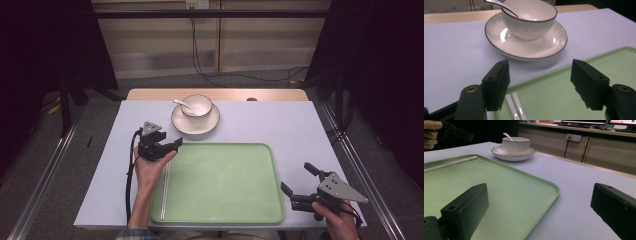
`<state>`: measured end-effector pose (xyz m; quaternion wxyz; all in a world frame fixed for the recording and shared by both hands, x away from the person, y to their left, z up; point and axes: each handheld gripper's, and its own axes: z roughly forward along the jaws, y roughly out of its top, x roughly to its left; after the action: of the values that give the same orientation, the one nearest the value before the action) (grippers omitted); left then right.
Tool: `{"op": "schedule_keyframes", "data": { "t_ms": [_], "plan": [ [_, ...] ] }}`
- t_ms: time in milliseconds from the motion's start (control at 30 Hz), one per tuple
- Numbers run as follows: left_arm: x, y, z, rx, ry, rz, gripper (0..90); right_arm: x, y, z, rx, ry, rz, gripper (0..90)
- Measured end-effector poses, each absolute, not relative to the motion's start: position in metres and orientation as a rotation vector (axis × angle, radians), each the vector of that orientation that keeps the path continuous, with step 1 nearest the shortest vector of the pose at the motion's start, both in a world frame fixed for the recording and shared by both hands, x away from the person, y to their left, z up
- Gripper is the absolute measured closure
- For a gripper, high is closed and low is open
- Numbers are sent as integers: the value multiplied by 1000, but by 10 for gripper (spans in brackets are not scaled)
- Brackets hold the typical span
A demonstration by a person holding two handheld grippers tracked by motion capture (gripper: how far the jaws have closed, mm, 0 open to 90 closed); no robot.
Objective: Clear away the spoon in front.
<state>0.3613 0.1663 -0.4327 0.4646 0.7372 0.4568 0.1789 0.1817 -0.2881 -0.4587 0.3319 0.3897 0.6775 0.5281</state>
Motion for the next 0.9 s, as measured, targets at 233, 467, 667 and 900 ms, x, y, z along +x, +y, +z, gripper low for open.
{"op": "schedule_keyframes", "data": {
  "t_ms": [233, 467, 667, 900],
  "plan": [
    [379, 165, -424, 1842, 1102, 437, 386, 183, -288, -459, 1014, 1773, 1382, 11],
    [402, 163, -419, 1862, 1097, 438, 423, 184, -287, -459, 1002, 1798, 1386, 11],
    [425, 167, -411, 1890, 1091, 471, 428, 184, -287, -460, 1004, 1792, 1385, 11],
    [453, 166, -405, 1917, 1116, 497, 356, 184, -287, -460, 997, 1798, 1394, 11]
  ]
}}
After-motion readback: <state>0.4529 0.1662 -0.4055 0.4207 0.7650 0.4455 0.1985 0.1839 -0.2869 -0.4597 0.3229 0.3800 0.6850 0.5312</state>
